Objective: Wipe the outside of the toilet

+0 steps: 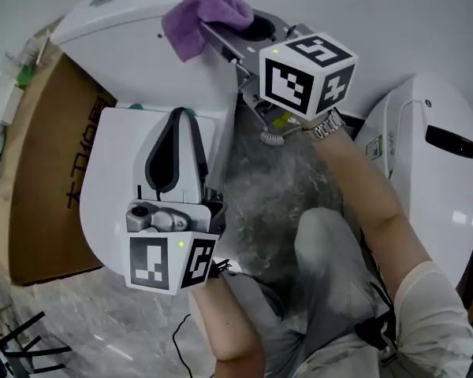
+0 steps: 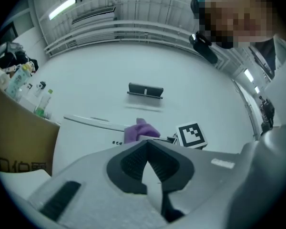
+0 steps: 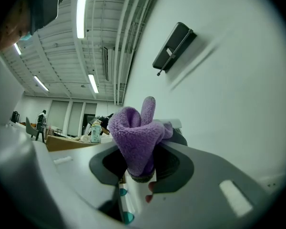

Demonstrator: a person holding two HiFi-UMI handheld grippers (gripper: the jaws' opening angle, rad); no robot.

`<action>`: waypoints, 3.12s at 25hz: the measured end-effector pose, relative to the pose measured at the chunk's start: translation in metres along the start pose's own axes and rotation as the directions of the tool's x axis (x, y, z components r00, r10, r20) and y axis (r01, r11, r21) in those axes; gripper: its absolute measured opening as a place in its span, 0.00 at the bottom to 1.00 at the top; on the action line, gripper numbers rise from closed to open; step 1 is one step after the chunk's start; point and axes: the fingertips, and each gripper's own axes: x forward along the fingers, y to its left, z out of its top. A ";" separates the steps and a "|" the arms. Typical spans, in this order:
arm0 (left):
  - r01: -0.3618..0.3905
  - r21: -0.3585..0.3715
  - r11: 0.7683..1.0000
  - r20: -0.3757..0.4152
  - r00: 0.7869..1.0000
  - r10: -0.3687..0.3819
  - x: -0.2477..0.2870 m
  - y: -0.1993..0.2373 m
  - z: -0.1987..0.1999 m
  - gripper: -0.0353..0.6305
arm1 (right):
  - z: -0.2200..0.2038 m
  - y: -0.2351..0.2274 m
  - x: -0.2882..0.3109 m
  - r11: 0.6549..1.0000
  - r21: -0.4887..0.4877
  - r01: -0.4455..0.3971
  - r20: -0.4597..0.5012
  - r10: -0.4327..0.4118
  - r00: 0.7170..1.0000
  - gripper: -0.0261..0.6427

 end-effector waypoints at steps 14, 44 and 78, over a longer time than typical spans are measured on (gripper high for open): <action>0.129 0.032 0.991 -0.049 0.991 -0.127 0.012 -0.017 -0.017 0.06 | 0.016 0.004 0.005 0.999 -0.037 -0.002 -0.012 0.002 1.000 0.23; 0.185 -0.115 0.976 0.034 0.983 -0.182 0.022 0.012 -0.034 0.06 | -0.207 -0.014 -0.022 0.998 0.058 0.032 -0.206 -0.020 0.978 0.25; 0.218 -0.124 0.968 -0.019 0.975 -0.222 0.025 0.002 -0.054 0.06 | 0.020 -0.047 0.023 0.970 0.054 -0.236 -0.066 0.239 0.969 0.25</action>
